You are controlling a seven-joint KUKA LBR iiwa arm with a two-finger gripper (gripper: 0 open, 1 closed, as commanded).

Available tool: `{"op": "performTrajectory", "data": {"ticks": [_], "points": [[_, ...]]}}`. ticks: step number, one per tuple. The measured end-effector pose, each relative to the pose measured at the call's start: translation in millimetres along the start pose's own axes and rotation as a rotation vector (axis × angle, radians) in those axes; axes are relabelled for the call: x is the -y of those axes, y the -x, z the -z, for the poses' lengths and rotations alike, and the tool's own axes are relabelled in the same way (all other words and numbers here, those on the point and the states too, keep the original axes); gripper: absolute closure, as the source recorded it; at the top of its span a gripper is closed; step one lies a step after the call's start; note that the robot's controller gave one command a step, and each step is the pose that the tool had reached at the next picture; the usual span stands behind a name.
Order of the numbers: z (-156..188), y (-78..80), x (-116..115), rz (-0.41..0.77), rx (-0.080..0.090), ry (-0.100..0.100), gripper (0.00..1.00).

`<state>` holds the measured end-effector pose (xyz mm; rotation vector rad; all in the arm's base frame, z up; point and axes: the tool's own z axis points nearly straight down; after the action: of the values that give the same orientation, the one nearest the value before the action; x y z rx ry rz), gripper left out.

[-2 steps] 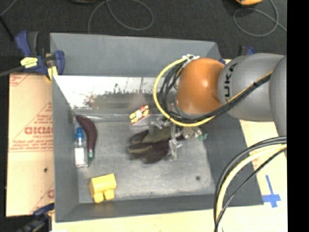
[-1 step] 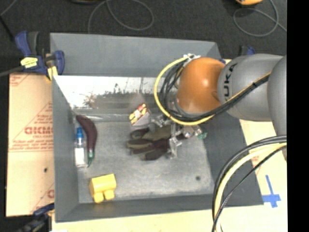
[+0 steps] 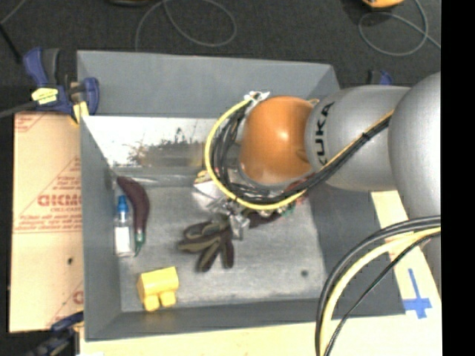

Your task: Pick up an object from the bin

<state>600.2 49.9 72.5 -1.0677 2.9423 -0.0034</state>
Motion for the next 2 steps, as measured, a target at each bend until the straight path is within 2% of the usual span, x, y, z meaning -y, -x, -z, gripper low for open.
{"op": "performTrajectory", "data": {"ticks": [2], "points": [[2.6, -0.6, -0.4, 0.000, 0.000, 0.001, 1.00]]}}
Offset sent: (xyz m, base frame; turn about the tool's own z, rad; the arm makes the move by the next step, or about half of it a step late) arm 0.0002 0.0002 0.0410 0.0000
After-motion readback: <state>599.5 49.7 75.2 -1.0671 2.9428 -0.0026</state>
